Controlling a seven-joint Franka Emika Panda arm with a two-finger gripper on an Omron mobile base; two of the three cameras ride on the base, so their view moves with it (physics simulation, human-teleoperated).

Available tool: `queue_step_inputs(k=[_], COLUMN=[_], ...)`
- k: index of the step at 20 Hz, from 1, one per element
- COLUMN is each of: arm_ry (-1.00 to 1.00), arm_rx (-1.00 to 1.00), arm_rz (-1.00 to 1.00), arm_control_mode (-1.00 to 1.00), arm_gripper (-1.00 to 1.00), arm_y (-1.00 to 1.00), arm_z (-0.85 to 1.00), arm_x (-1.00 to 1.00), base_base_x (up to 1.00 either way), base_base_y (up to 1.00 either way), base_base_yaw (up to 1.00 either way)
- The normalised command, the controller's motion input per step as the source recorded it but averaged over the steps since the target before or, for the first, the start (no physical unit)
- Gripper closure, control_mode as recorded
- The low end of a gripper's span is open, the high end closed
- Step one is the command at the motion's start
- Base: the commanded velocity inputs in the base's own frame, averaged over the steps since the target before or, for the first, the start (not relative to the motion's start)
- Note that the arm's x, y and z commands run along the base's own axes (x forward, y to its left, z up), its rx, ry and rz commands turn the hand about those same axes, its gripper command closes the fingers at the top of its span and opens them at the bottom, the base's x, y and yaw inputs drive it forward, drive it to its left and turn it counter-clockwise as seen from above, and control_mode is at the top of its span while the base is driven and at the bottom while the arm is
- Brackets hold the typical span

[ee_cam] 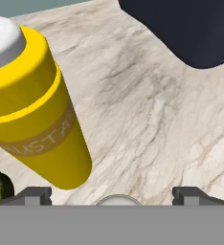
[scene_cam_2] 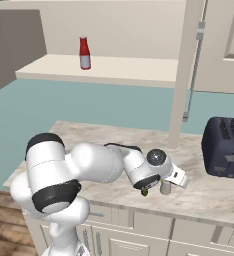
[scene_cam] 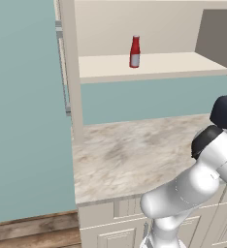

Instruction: There are various items on the counter. Only move the condiments/shakers into the cabinet.

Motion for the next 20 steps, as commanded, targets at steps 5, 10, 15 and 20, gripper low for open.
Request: queue_step_inputs(k=[5,10,15,20], arm_ry=[-0.01,-0.01,-0.11,-0.06], arm_rx=[0.00,0.00,0.00,0.00], arm_rz=[0.00,0.00,-0.02,-0.03], arm_control_mode=[-1.00,-1.00,-1.00,-1.00], arm_gripper=[1.00,1.00,1.00,1.00], arm_y=[-0.06,0.00,0.00,0.19], arm_z=[0.00,0.02,0.79,1.00], arm_x=[0.00,-0.02,-0.38,-0.41], base_base_x=[0.00,0.00,0.00,0.00], base_base_y=[0.00,0.00,0.00,0.00], base_base_yaw=[0.00,0.00,0.00,0.00])
